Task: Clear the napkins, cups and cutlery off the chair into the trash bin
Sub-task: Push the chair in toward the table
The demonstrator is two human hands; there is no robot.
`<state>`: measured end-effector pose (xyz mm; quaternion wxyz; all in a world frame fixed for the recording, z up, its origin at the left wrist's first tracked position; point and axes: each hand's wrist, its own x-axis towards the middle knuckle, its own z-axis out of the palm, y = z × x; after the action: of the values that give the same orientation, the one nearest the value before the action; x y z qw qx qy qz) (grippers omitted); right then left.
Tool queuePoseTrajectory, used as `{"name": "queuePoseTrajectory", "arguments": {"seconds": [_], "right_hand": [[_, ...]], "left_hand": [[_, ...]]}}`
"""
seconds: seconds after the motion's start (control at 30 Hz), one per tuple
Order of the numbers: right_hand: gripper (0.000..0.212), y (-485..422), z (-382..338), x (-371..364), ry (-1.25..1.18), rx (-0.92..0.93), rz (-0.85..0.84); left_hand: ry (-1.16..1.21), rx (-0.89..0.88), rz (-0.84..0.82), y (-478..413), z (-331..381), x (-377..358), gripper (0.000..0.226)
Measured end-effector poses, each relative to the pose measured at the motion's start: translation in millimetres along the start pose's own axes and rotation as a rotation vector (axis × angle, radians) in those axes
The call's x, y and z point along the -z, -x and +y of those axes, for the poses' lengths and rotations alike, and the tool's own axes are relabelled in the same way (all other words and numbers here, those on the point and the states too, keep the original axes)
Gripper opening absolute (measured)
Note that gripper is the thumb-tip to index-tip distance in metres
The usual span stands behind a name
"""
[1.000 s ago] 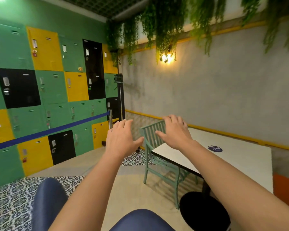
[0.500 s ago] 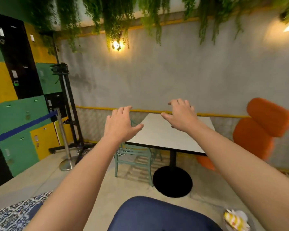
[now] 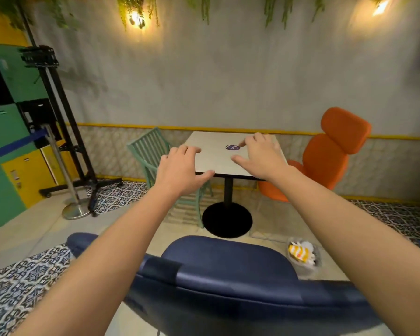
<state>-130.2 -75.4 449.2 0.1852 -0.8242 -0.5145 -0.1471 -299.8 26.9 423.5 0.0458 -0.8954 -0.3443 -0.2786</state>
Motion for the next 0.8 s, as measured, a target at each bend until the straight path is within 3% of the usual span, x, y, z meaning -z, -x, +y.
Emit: {"name": "queuePoseTrajectory", "arguments": {"seconds": [0.2,0.37,0.53,0.8], "right_hand": [[0.049,52.4,4.0,-1.1,-0.137,-0.01,-0.014],[0.05,96.2,4.6,-1.9,-0.1,0.002,-0.08],[0.049,128.1,2.6,4.1,-0.094,0.009,-0.042],[0.034,175.2,-5.3,2.4,-0.034,-0.037,-0.066]], "left_hand": [[0.038,0.03,-0.029,45.1,14.3,-0.7,0.066],[0.065,0.028,-0.046,84.4,20.2,-1.0,0.062],[0.126,-0.015,-0.024,110.2,21.7,4.9,0.051],[0.14,-0.136,-0.013,152.5,21.4,9.9,0.04]]}}
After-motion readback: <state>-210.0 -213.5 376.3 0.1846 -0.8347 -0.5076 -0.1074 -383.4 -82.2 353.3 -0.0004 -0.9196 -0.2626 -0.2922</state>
